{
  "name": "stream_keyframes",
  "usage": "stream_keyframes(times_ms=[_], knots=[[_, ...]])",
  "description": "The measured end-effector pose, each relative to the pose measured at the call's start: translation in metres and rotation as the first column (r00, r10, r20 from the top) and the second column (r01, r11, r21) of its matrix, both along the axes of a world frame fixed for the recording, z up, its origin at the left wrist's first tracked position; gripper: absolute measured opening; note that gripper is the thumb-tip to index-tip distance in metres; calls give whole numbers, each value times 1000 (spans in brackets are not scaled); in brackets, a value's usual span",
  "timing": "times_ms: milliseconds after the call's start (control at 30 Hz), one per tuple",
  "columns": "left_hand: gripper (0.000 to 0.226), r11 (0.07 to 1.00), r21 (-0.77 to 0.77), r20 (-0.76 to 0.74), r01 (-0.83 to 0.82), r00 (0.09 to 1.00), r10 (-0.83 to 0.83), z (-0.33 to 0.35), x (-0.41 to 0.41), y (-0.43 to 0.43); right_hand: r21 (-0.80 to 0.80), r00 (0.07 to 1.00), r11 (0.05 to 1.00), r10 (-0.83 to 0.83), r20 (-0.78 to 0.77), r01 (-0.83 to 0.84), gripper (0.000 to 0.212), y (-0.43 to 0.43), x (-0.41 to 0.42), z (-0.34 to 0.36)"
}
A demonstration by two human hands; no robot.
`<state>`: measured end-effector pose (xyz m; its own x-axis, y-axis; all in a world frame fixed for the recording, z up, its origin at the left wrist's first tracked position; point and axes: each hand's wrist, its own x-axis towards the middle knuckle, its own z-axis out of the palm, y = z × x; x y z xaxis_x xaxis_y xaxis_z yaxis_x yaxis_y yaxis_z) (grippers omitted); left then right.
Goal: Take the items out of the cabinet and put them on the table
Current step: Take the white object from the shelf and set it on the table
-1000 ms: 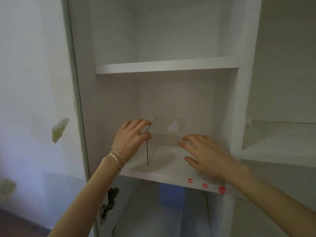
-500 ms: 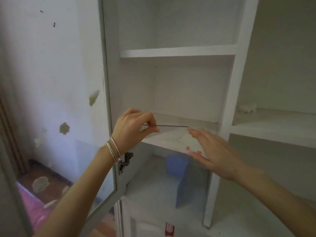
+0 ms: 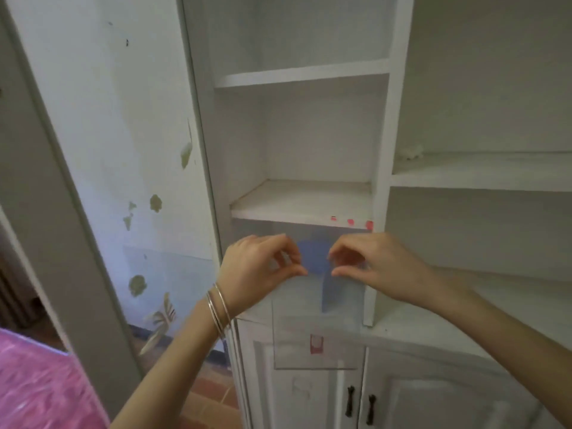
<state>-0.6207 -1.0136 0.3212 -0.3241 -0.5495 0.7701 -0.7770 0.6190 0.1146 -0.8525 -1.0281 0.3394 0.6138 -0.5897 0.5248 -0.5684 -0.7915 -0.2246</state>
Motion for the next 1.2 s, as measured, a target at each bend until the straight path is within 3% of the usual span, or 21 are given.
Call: stream_keyframes(times_ms=[100, 200, 433, 600, 800, 1200], knots=[[32, 990, 113, -46, 82, 996, -77, -34, 3, 19, 191, 996, 978, -86, 15, 81, 12, 37, 4, -27], [29, 953, 233, -109, 196, 979, -175, -65, -1, 40, 249, 975, 943, -224, -5, 218, 12, 73, 4, -57], [21, 730, 536, -226, 424, 905, -360, -128, -31, 71, 394, 862, 771, -486, -144, 501, 12, 146, -26, -99], [15, 614, 599, -289, 514, 854, -433, -157, -75, 90, 451, 788, 659, -581, -203, 602, 9, 194, -59, -116], [10, 523, 633, -223, 570, 782, -582, -175, -153, 116, 431, 656, 518, -700, -284, 739, 13, 261, -124, -136], [14, 305, 665, -123, 682, 503, -856, -182, -390, 254, 455, 316, 135, -882, -349, 880, 8, 470, -294, -153]])
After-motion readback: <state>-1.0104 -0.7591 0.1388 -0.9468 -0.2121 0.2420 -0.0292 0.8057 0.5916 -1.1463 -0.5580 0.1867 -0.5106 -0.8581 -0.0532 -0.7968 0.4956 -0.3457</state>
